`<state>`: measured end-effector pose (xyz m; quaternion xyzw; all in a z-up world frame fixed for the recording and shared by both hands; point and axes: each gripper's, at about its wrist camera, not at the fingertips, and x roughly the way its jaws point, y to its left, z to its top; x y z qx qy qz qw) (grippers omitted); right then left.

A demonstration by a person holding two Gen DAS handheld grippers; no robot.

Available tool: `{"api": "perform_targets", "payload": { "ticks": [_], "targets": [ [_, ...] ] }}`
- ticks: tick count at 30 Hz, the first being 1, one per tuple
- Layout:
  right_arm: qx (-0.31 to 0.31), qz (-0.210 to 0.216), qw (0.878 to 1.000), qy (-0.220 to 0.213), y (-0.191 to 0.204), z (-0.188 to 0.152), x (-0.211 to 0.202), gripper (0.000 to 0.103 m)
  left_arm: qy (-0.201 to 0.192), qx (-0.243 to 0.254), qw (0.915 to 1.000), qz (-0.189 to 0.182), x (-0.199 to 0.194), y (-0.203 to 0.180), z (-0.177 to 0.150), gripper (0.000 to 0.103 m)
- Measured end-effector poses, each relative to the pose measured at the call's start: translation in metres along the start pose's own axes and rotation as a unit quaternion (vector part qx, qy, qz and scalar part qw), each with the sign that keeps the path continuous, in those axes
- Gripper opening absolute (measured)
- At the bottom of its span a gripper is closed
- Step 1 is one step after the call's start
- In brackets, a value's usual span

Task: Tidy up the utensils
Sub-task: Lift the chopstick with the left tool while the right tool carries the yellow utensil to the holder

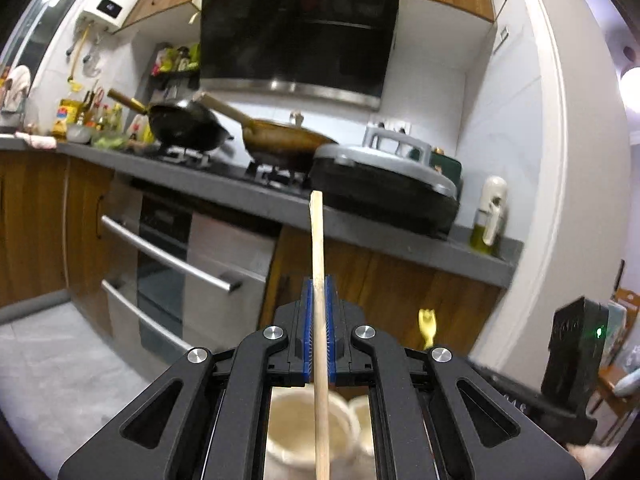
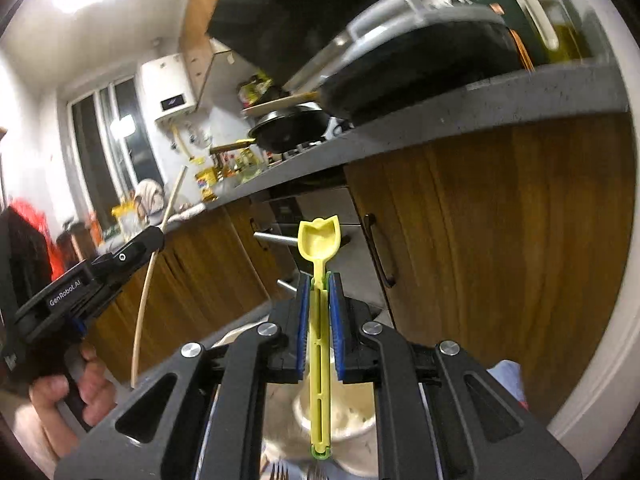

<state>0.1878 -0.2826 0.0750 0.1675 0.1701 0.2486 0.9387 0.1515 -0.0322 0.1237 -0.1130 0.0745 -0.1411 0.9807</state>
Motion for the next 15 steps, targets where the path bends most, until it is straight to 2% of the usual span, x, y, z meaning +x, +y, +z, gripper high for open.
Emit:
{"api": "perform_targets", "payload": {
  "ticks": [6,12,15],
  "targets": [
    [0.024,-0.028,0.999,-0.01,-0.019,-0.005,0.027,0.01,0.007,0.0,0.9996,0.027,0.041,0.004,-0.008,0.006],
    [0.003,-0.062,0.998,-0.019,-0.019,-0.013,0.041,0.01,0.014,0.009,0.9984,0.054,0.052,0.013,-0.023,0.006],
    [-0.012,-0.054,0.998,-0.009,-0.014,-0.023,0.039,0.01,0.025,0.024,0.9982,0.048,0.05,0.012,-0.032,0.006]
  ]
}}
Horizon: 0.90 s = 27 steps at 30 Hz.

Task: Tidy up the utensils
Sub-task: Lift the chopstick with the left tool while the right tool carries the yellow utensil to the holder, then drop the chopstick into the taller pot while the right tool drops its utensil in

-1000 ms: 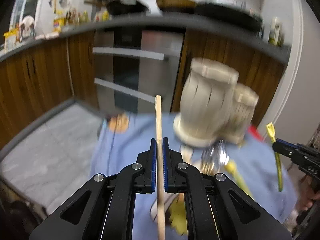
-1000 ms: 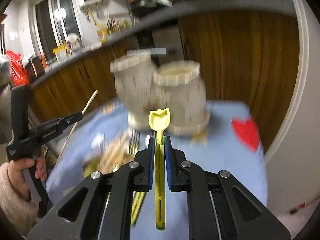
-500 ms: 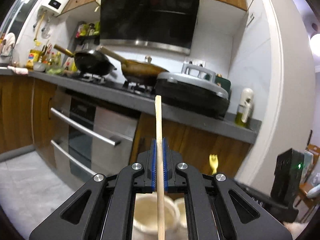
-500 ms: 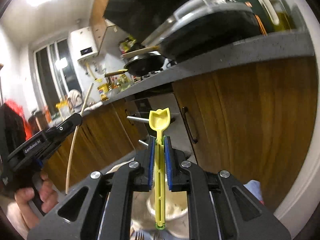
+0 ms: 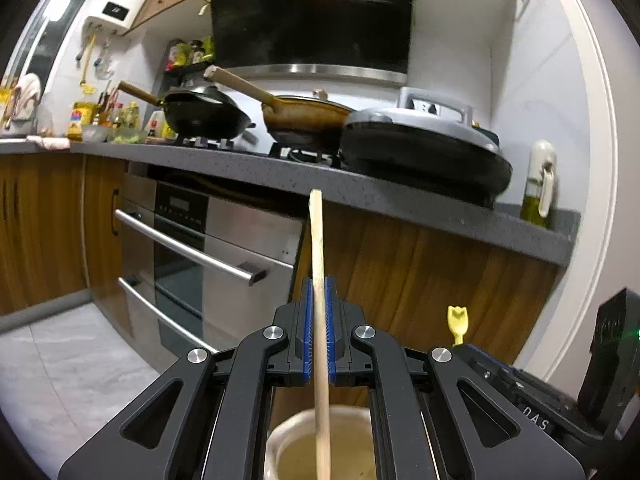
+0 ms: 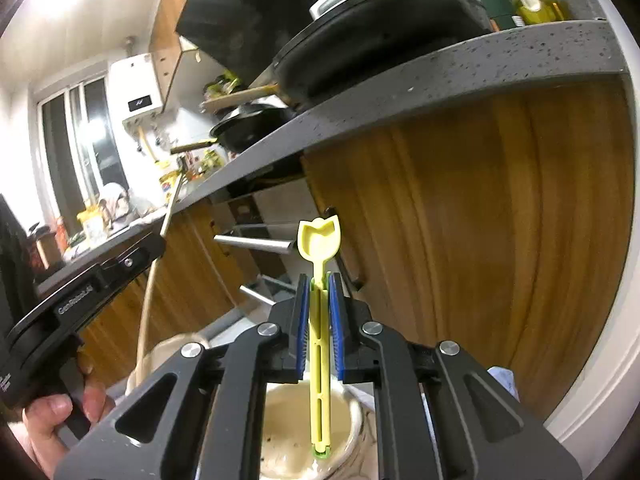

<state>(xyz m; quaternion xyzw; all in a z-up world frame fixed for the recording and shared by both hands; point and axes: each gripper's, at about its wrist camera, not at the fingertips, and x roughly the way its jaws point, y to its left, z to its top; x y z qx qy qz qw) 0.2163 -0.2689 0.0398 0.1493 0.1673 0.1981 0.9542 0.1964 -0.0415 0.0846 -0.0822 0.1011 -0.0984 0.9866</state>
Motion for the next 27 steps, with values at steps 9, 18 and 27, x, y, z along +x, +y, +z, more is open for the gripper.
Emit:
{"api": "perform_targets", "payload": {
  "ticks": [9,18,27],
  "targets": [
    [-0.01,0.019,0.999,0.042,0.0,-0.025,-0.018,0.01,0.035,0.036,0.9987,-0.011,-0.03,0.001,-0.022,0.006],
    [-0.019,0.014,0.997,0.068,0.005,-0.038,-0.023,0.011,0.076,0.055,0.9956,0.001,-0.041,0.002,-0.039,0.006],
    [-0.009,0.01,0.998,0.067,0.004,-0.03,-0.042,0.041,0.077,0.061,0.995,0.019,-0.06,0.003,-0.029,0.025]
  ]
}}
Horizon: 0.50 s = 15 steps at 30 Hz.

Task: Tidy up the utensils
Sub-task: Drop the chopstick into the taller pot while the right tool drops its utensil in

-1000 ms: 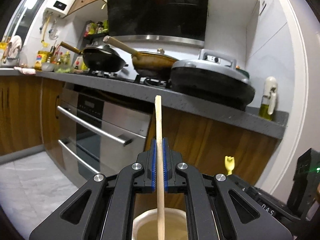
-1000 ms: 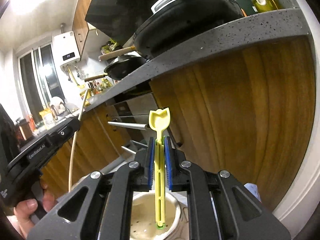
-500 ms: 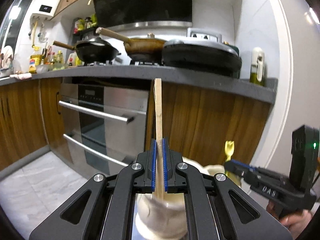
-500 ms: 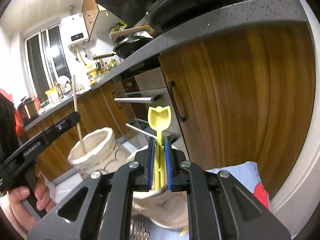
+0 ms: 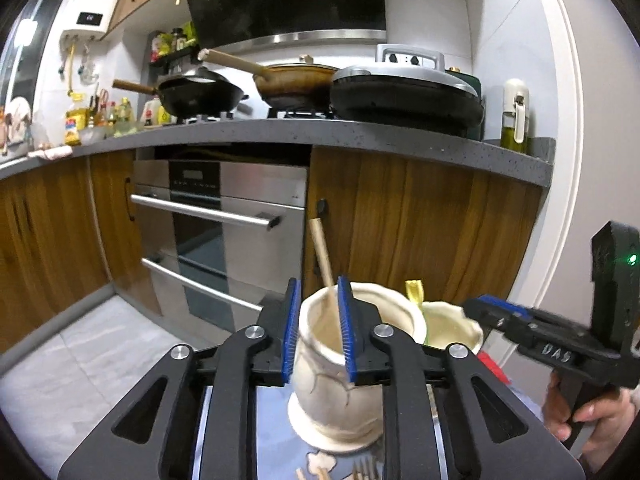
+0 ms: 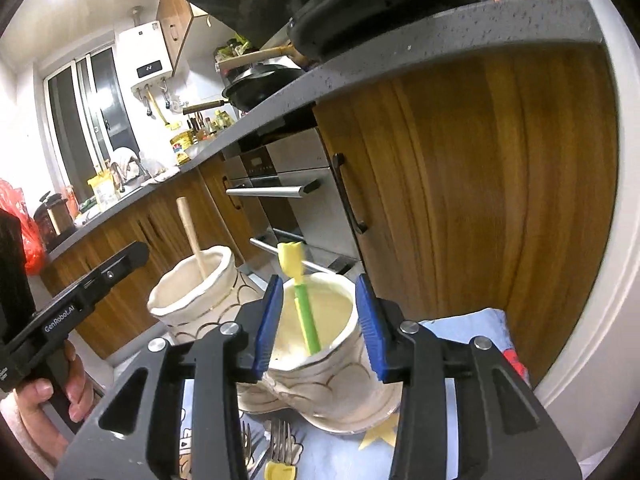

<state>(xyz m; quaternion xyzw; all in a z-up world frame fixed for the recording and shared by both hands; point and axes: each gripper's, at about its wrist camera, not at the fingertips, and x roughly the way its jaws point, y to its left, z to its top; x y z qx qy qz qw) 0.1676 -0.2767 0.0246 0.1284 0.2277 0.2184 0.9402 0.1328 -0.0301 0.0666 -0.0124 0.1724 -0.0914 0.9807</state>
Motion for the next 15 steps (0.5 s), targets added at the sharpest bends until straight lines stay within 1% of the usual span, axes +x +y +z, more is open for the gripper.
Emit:
{"api": "perform_targets", "payload": {
  "ticks": [1,3,4,5,6,7,8,9,10,12,14,15],
  "targets": [
    [-0.001,-0.001,1.0,0.0,0.001,0.0,-0.004,0.044,0.003,0.0,1.0,0.002,-0.003,0.0,0.0,0.031],
    [-0.003,0.0,1.0,0.0,0.002,-0.002,-0.014,0.056,0.014,0.0,0.9998,0.011,-0.011,0.002,-0.002,0.041],
    [-0.006,-0.001,1.0,0.002,0.003,-0.003,-0.018,0.058,0.018,0.0,0.9997,0.017,-0.014,0.003,-0.004,0.05],
    [-0.01,-0.003,1.0,0.005,0.005,-0.005,-0.022,0.063,0.021,0.0,0.9994,0.026,-0.019,0.004,-0.007,0.062],
    [-0.014,-0.005,1.0,0.008,0.005,-0.007,-0.025,0.069,0.023,-0.002,0.9991,0.035,-0.024,0.006,-0.01,0.069],
    [-0.018,-0.008,1.0,0.012,0.006,-0.01,-0.029,0.072,0.023,-0.004,0.9988,0.043,-0.028,0.008,-0.012,0.079],
    [-0.024,-0.01,1.0,0.014,0.007,-0.012,-0.033,0.077,0.023,-0.007,0.9983,0.053,-0.033,0.01,-0.016,0.084],
    [-0.028,-0.011,0.999,0.015,0.008,-0.015,-0.037,0.082,0.023,-0.011,0.9978,0.061,-0.038,0.013,-0.02,0.086],
    [-0.032,-0.013,0.999,0.015,0.009,-0.017,-0.04,0.085,0.023,-0.015,0.9974,0.067,-0.042,0.016,-0.023,0.089],
    [-0.038,-0.016,0.999,0.011,0.01,-0.023,-0.049,0.099,0.029,-0.034,0.9964,0.072,-0.051,0.025,-0.033,0.092],
    [-0.045,-0.018,0.999,0.003,0.011,-0.028,-0.058,0.098,0.038,-0.046,0.9952,0.077,-0.057,0.032,-0.041,0.092],
    [-0.053,-0.027,0.998,0.002,0.013,-0.031,-0.062,0.098,0.043,-0.049,0.9946,0.08,-0.06,0.035,-0.045,0.093]
  ]
}}
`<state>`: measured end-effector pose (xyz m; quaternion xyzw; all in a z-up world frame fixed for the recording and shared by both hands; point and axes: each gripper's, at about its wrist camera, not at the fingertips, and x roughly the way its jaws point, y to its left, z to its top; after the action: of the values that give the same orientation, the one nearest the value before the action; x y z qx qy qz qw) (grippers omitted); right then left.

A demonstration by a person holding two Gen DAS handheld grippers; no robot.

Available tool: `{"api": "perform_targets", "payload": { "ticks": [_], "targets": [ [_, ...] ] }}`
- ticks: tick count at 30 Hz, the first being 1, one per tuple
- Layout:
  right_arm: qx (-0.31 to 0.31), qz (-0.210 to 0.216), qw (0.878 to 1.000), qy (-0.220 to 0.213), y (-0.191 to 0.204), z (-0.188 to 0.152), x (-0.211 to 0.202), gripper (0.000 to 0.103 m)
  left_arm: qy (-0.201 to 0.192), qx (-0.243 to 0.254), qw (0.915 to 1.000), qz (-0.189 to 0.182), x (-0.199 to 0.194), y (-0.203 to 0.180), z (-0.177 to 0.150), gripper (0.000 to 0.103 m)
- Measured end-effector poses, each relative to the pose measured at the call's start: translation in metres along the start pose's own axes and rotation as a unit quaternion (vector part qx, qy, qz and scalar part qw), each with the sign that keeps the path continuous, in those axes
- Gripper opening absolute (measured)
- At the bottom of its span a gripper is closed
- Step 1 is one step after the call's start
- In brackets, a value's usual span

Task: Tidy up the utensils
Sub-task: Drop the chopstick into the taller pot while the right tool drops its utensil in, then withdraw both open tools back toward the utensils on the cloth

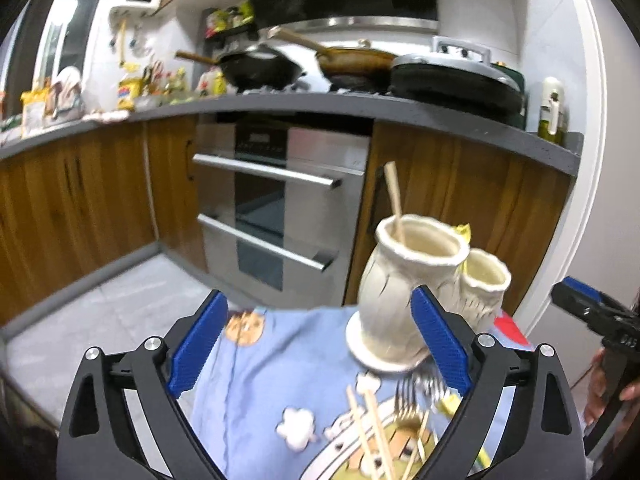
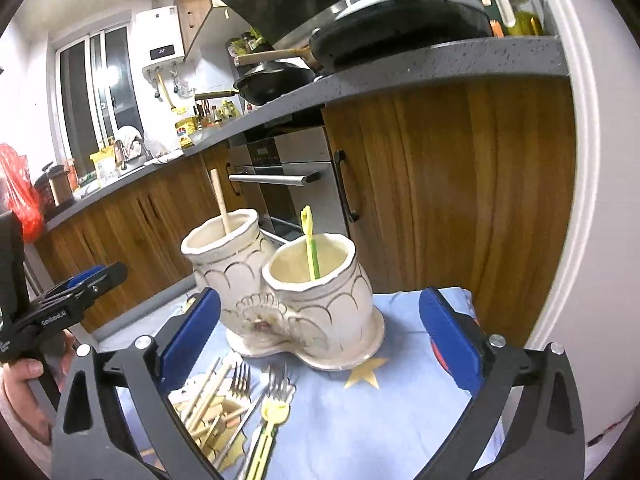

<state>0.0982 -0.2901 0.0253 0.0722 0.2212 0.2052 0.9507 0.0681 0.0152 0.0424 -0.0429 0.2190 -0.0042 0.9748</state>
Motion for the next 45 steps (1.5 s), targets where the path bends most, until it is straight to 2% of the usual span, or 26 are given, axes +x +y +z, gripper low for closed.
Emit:
{"api": "perform_targets", "payload": {
  "ticks": [2,5,11,15,27,34,36,37,39,41,45],
  "targets": [
    [-0.019,-0.02,1.0,-0.002,0.004,-0.005,-0.007,0.098,0.009,-0.005,0.9999,0.009,-0.004,0.006,-0.008,0.093],
    [-0.034,-0.02,0.999,0.009,0.008,-0.011,-0.012,0.098,0.027,-0.015,0.9995,0.006,-0.009,0.012,-0.023,0.094],
    [-0.031,-0.018,0.998,0.054,0.007,-0.029,-0.01,0.098,0.066,-0.002,0.9977,0.014,-0.016,0.012,-0.051,0.094],
    [-0.045,-0.032,0.995,0.088,0.011,-0.047,-0.005,0.098,0.097,0.01,0.9952,0.011,-0.021,0.009,-0.071,0.094],
    [-0.043,-0.01,0.981,0.187,0.023,-0.086,0.018,0.097,0.138,0.024,0.9902,-0.003,-0.02,-0.001,-0.093,0.094],
    [-0.041,-0.001,0.975,0.217,0.032,-0.094,0.031,0.074,0.152,0.035,0.9877,-0.005,-0.014,-0.008,-0.097,0.094],
    [-0.045,0.005,0.973,0.225,0.036,-0.095,0.034,0.06,0.156,0.036,0.9871,-0.008,-0.012,-0.01,-0.098,0.094],
    [-0.045,0.008,0.973,0.228,0.037,-0.095,0.036,0.057,0.157,0.037,0.987,-0.008,-0.011,-0.011,-0.099,0.094],
    [-0.044,0.013,0.97,0.238,0.04,-0.096,0.04,0.042,0.158,0.039,0.9866,-0.009,-0.01,-0.012,-0.1,0.094],
    [-0.043,0.016,0.967,0.251,0.042,-0.098,0.043,0.034,0.16,0.039,0.9863,-0.012,-0.009,-0.013,-0.1,0.094],
    [-0.052,0.009,0.966,0.253,0.044,-0.098,0.046,0.027,0.161,0.043,0.986,-0.013,-0.008,-0.013,-0.1,0.094]
  ]
}}
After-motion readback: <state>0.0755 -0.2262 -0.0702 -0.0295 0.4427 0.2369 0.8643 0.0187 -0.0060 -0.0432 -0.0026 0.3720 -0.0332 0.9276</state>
